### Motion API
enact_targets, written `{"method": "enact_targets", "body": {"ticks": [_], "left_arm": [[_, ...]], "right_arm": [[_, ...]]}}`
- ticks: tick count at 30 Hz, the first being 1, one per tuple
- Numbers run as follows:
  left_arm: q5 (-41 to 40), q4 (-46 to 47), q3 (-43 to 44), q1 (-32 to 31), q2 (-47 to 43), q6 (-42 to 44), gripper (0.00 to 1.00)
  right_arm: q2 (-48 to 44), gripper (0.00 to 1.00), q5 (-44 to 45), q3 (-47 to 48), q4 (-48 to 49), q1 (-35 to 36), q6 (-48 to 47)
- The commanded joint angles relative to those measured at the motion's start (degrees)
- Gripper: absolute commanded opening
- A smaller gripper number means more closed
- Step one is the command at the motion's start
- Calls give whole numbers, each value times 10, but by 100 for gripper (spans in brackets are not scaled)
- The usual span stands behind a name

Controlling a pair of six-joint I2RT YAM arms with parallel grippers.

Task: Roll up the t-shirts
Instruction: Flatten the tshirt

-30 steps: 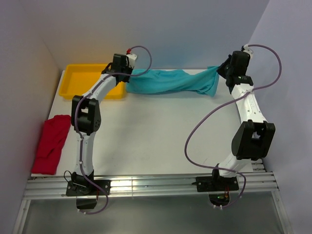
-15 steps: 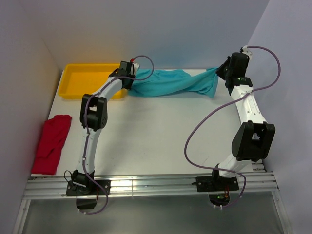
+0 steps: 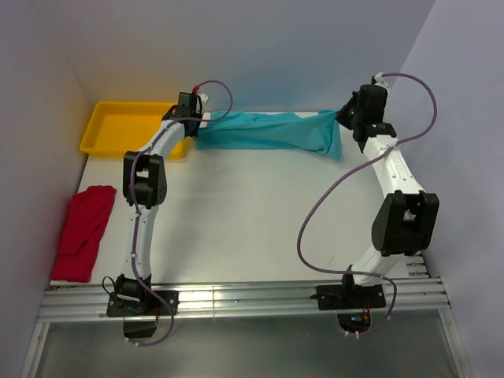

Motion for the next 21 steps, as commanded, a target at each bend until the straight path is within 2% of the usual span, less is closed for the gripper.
{"method": "enact_targets", "body": {"ticks": [1, 15, 21], "left_arm": [[-24, 2, 35, 17, 12, -1, 0], [-41, 6, 98, 28, 41, 20, 0], [-26, 29, 83, 32, 27, 35, 0]], "right_arm": [[9, 0, 4, 34, 16, 11, -14], [34, 0, 4, 59, 6, 22, -25], [40, 0, 10, 67, -1, 22, -30]]}}
